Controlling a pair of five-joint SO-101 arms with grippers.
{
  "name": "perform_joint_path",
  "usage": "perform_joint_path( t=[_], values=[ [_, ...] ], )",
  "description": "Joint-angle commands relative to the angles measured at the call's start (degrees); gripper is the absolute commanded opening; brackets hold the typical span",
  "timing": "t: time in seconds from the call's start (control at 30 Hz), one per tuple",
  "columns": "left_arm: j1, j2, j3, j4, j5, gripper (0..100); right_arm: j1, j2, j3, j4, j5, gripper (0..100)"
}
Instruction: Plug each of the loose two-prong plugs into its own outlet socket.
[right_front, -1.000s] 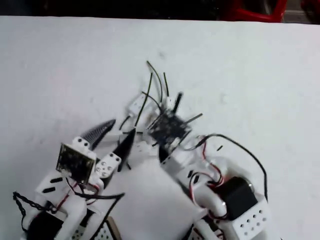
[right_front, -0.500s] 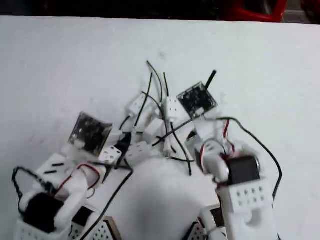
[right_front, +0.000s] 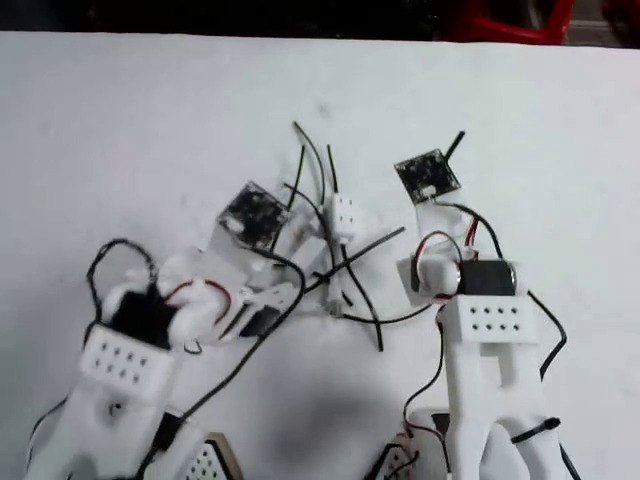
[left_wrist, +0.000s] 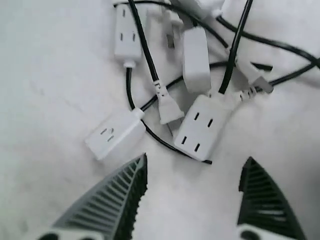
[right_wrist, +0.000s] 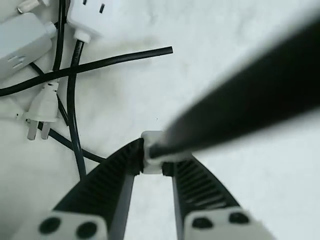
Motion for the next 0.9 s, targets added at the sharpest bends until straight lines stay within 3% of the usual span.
perform_joint_path(
  t=[0.0,0.17,0.57,0.73,0.87],
  values=[
    [-0.31,11.03,-2.99,-2.64,-4.66,31,0.48,0.13,1.49,-3.3,0.18,1.7],
    [-0.13,21.76,-6.59,-3.25,-8.88,31,0.31,0.13,2.64,-4.18,0.18,1.7],
    [6.46,45.85,-19.16,-3.52,-9.05,30,0.57,0.13,2.73,-3.74,0.18,1.7],
    [8.92,52.26,-21.71,-3.52,-9.23,18,0.66,0.13,2.73,-3.74,0.18,1.7],
    [10.15,53.14,-21.71,-3.52,-8.97,14,0.66,0.13,2.73,-3.74,0.18,1.7]
  ],
)
